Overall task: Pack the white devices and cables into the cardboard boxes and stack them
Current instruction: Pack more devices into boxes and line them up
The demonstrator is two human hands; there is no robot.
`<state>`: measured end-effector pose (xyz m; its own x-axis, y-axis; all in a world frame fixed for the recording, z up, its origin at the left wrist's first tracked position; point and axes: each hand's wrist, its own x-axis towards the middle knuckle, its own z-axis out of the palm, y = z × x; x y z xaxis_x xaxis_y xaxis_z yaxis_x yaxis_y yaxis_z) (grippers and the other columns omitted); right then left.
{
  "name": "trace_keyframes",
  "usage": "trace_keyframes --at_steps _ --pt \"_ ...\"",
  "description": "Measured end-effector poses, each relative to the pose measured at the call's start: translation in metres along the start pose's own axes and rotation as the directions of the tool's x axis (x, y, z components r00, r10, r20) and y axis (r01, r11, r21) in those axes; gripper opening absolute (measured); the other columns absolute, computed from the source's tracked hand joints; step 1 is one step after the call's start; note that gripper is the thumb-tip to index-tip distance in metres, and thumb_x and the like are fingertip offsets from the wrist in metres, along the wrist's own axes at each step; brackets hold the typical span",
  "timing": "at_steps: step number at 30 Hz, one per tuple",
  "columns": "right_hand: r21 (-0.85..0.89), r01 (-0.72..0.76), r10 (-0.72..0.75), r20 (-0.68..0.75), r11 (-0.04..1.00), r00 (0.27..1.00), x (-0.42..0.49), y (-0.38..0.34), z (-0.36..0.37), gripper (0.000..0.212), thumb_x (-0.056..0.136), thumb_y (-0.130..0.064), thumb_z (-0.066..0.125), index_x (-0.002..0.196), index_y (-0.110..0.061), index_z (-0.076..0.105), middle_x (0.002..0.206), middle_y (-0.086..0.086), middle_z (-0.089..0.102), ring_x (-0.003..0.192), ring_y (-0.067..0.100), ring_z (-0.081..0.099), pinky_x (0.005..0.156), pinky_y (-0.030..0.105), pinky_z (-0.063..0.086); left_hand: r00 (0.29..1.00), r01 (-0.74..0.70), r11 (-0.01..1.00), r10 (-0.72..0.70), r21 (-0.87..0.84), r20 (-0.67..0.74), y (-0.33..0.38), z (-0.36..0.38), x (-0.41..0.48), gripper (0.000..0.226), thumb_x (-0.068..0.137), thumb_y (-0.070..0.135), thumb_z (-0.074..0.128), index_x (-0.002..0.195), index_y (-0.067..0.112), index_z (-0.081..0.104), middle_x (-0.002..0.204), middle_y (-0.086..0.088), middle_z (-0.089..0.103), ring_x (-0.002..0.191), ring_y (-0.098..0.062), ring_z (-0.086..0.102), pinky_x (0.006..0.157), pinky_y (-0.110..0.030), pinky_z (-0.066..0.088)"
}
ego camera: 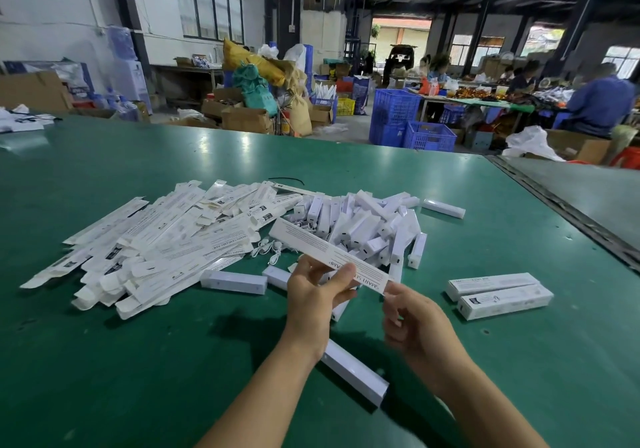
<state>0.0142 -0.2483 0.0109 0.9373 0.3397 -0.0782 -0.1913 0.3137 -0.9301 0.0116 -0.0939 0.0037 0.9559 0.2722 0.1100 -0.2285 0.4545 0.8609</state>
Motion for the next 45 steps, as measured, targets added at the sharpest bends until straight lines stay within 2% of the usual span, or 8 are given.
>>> trace_keyframes --at_steps 9,16,20,24,30,37,40,45 --pt "0.127 -0.176 0.14 0.248 0.976 0.959 -0.006 0.002 -0.005 0.06 0.057 -0.009 0.068 0.117 -0.015 0.065 0.048 0.005 0.039 0.031 0.013 0.031 0.036 0.015 0.031 0.993 0.057 0.998 -0.06 0.026 0.106 -0.004 0.001 -0.001 0.019 0.086 0.004 0.072 0.102 0.01 0.065 0.101 -0.015 0.075 0.098 -0.033 0.072 0.072 -0.029 0.058" --pt "-0.347 0.163 -0.284 -0.332 0.923 0.9 0.041 0.002 0.018 0.017 0.094 -0.01 0.055 0.099 -0.013 0.071 0.047 -0.008 0.043 0.041 0.009 0.029 0.04 0.021 0.025 0.814 -0.225 0.974 0.177 -0.02 -0.553 0.022 -0.019 0.02 0.032 0.09 0.008 0.071 0.117 0.008 0.055 0.113 -0.011 0.071 0.088 -0.023 0.074 0.065 -0.023 0.058" --pt "-0.838 0.251 -0.458 0.002 0.484 0.889 0.085 -0.006 0.053 0.018 0.094 -0.015 0.056 0.103 -0.023 0.071 0.079 -0.013 0.067 0.05 0.0 0.049 0.051 0.017 0.042 0.636 -0.204 0.977 0.081 -0.066 -0.767 0.026 -0.036 0.032 0.034 0.098 0.024 0.062 0.122 0.011 0.042 0.125 -0.012 0.06 0.093 -0.023 0.07 0.068 -0.034 0.055" --pt "-0.912 0.399 -0.154 0.41 -0.1 0.899 0.135 -0.004 0.091 0.038 0.094 -0.006 0.048 0.122 -0.025 0.066 0.126 0.004 0.061 0.107 0.022 0.06 0.09 0.04 0.053 0.549 -0.208 0.976 0.056 -0.071 -0.834 0.029 -0.041 0.035 0.035 0.099 0.026 0.058 0.124 0.008 0.041 0.12 -0.016 0.057 0.095 -0.032 0.06 0.078 -0.047 0.054" --pt "-0.8 0.446 0.158 0.419 -0.402 0.894 0.175 0.015 0.115 0.035 0.092 -0.001 0.05 0.121 -0.016 0.062 0.121 0.013 0.054 0.112 0.033 0.057 0.089 0.044 0.052 0.523 -0.252 0.963 0.056 -0.091 -0.851 0.036 -0.045 0.036 0.044 0.099 0.016 0.057 0.137 0.001 0.04 0.133 -0.018 0.057 0.117 -0.04 0.061 0.101 -0.061 0.047" --pt "-0.889 0.357 0.029 0.364 -0.288 0.931 0.181 0.017 0.117 0.026 0.091 0.0 0.049 0.105 -0.01 0.069 0.109 0.014 0.065 0.099 0.032 0.063 0.075 0.039 0.051 0.564 -0.231 0.968 0.05 -0.099 -0.824 0.035 -0.044 0.034 0.042 0.1 0.016 0.057 0.136 0.002 0.04 0.128 -0.018 0.059 0.104 -0.036 0.065 0.09 -0.051 0.053" --pt "-0.943 0.33 -0.136 0.332 -0.032 0.933 0.166 0.016 0.111 0.024 0.094 -0.007 0.052 0.111 -0.011 0.069 0.114 0.01 0.068 0.103 0.026 0.062 0.087 0.034 0.049 0.581 -0.212 0.97 0.029 -0.117 -0.814 0.034 -0.044 0.035 0.043 0.1 0.018 0.058 0.135 0.002 0.039 0.126 -0.018 0.06 0.089 -0.026 0.062 0.069 -0.037 0.052" --pt "-0.87 0.26 -0.299 0.138 0.419 0.944 0.122 0.003 0.087 0.008 0.089 -0.019 0.064 0.094 -0.02 0.07 0.078 -0.001 0.071 0.05 0.005 0.054 0.055 0.02 0.047 0.645 -0.147 0.977 -0.026 -0.158 -0.764 0.034 -0.037 0.032 0.039 0.097 0.024 0.06 0.13 0.008 0.045 0.122 -0.013 0.062 0.105 -0.032 0.066 0.088 -0.046 0.057"
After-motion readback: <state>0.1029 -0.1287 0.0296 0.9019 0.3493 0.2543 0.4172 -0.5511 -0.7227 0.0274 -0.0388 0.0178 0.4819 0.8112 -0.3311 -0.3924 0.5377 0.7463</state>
